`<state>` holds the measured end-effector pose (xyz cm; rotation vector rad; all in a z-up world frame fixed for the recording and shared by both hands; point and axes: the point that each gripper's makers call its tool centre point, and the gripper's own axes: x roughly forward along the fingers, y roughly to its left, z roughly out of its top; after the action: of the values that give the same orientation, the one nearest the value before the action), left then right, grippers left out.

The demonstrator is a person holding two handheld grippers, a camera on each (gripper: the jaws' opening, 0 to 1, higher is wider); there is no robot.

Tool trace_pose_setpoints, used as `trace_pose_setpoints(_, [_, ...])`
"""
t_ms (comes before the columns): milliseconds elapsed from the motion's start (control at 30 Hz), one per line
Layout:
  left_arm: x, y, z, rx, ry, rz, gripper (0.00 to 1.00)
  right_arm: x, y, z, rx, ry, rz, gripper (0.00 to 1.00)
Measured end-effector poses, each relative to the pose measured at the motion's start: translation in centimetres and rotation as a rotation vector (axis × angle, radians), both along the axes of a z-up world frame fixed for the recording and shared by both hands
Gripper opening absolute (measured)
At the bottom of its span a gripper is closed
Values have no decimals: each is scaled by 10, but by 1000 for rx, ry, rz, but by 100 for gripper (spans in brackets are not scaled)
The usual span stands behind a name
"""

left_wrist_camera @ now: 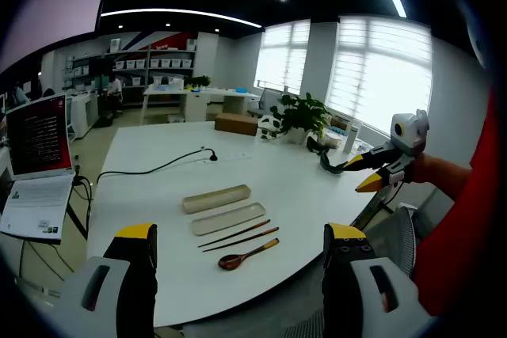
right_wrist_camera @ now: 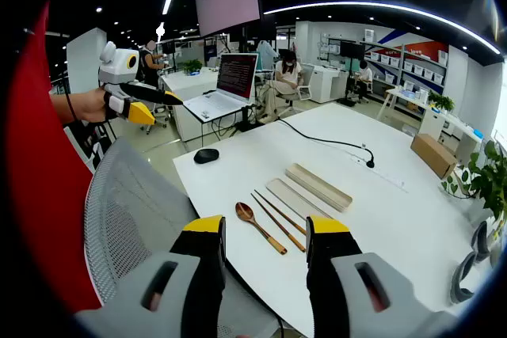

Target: Arrange the utensils inside the cutlery case until each visible utensil rests in its matching compartment.

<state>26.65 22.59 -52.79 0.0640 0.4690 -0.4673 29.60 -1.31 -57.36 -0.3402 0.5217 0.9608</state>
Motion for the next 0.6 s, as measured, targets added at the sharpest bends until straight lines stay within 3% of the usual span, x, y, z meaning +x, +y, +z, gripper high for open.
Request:
trace_pose_setpoints(100, [0, -2, -7, 8, 17, 12, 88, 0, -1, 0, -7, 1, 29, 37])
trace_pose_setpoints(300, [5, -9, -13, 6, -3, 38, 88, -2, 5, 4, 31, -1, 104, 40])
trace_pose_setpoints(433, [2, -16, -16, -38, 22, 14, 87, 3, 8, 13, 181, 111, -39, 41])
trace_pose_setpoints(467, [2, -15, -19, -34, 34, 7, 87, 7, 5, 14, 199, 111, -85, 42])
trace_pose_setpoints(500, [-1, -13, -24, -16, 63, -5, 86, 8, 4, 14, 195, 108, -112, 43])
trace_pose_setpoints(600, [3, -7, -26, -17, 55, -23, 86, 7, 4, 9, 160, 80, -124, 42])
